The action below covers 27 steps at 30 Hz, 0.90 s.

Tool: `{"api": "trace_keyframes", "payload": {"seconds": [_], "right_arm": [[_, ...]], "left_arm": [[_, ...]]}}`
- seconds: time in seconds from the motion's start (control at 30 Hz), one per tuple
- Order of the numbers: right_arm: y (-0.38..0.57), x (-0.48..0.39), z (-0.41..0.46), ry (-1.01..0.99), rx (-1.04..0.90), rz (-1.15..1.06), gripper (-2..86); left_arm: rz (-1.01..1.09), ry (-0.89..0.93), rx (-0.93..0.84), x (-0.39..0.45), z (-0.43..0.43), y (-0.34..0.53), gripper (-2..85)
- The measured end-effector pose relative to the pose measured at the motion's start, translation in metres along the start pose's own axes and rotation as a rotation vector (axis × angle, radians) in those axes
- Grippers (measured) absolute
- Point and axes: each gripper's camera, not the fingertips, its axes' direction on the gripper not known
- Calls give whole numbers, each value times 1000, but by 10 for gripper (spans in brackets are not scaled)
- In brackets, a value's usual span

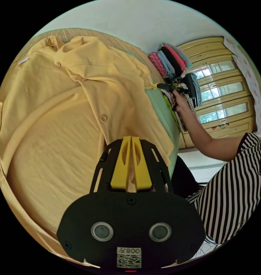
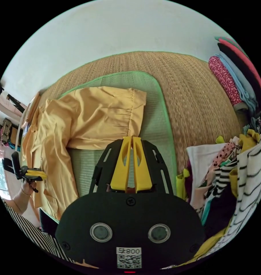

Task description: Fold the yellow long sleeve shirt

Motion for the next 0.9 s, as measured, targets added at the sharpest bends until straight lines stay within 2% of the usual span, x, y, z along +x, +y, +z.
{"api": "trace_keyframes", "payload": {"seconds": [0.13, 0.23, 0.4, 0.5, 0.6, 0.67, 0.7, 0.77, 0.9], "right_arm": [[-34, 21, -8, -44, -25, 6, 7], [-57, 36, -18, -162, -12, 67, 8], [-67, 38, -59, -193, 80, 139, 13], [-75, -1, -95, -238, 155, 71, 27], [-100, -108, -113, -326, 157, -152, 54], [-127, -221, -109, -365, 105, -382, 73], [-134, -249, -108, -359, 97, -437, 75], [-159, -350, -97, -266, 59, -611, 81], [-187, -464, -82, -281, 1, -791, 81]], "left_arm": [[-12, 55, -16, -1, 30, 20, 6], [-10, 49, -15, 1, 45, 34, 10], [-57, 89, 126, -5, 43, 69, 34], [-115, -45, 226, -12, 28, 99, 55], [-163, -144, 281, -20, 25, 123, 66], [-180, -99, 289, -27, 38, 131, 70], [-177, -80, 292, -28, 43, 132, 70], [-143, -27, 259, -25, 69, 132, 73], [-122, 4, 237, -19, 99, 142, 74]]}}
